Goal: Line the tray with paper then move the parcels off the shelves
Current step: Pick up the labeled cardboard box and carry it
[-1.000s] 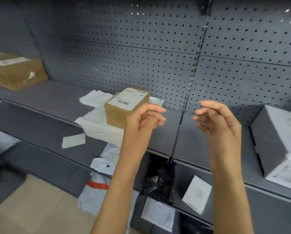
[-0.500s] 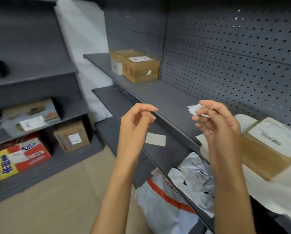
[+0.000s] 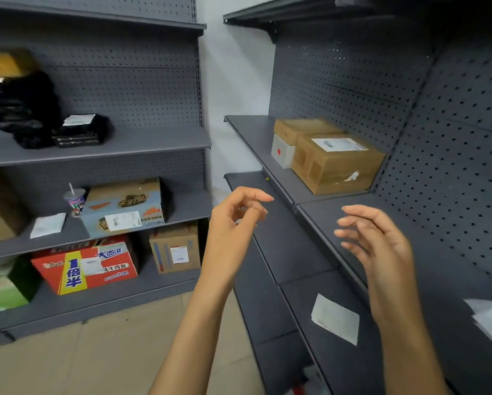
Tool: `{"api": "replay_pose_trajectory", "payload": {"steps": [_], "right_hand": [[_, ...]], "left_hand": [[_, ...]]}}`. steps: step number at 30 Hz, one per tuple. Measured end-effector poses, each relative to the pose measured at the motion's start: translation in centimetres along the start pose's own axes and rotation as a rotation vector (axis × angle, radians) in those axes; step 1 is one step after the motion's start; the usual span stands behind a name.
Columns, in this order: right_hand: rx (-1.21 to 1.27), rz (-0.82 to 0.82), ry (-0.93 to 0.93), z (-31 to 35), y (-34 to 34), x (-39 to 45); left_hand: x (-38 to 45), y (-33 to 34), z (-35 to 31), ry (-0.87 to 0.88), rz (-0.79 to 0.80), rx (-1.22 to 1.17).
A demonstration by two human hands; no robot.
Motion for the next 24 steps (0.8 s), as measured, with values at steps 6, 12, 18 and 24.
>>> {"api": "replay_pose_trajectory", "payload": {"steps": [6,12,18,24], "right_hand": [[-0.085,-0.043,-0.031,-2.1,1.0,10.4],[-0.210,-0.086,-0.068,-3.3,1.5,18.5],[-0.442,-0.135,0.009,-8.3,1.3,25.7],[-0.687,-0.347,0.027,-12.2,1.0,32.2]], "left_hand": [[10.7,3.5,3.8,0.039,0.033,0.044],[20.0,7.7,8.0,0.069,0.133,0.041],[29.0,13.2,12.2,0.040,0.268,0.049],[37.3,20.2,14.7,0.027,0.444,0.098]]}}
Point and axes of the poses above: each hand's wrist, its own x-axis towards the middle knuckle, its own y-axis out of the palm, z = x × y, the point moved 8 cm from there along x, towards the middle knuckle, and after that the axes turned 12 degrees about x, right-handed, at the moved point
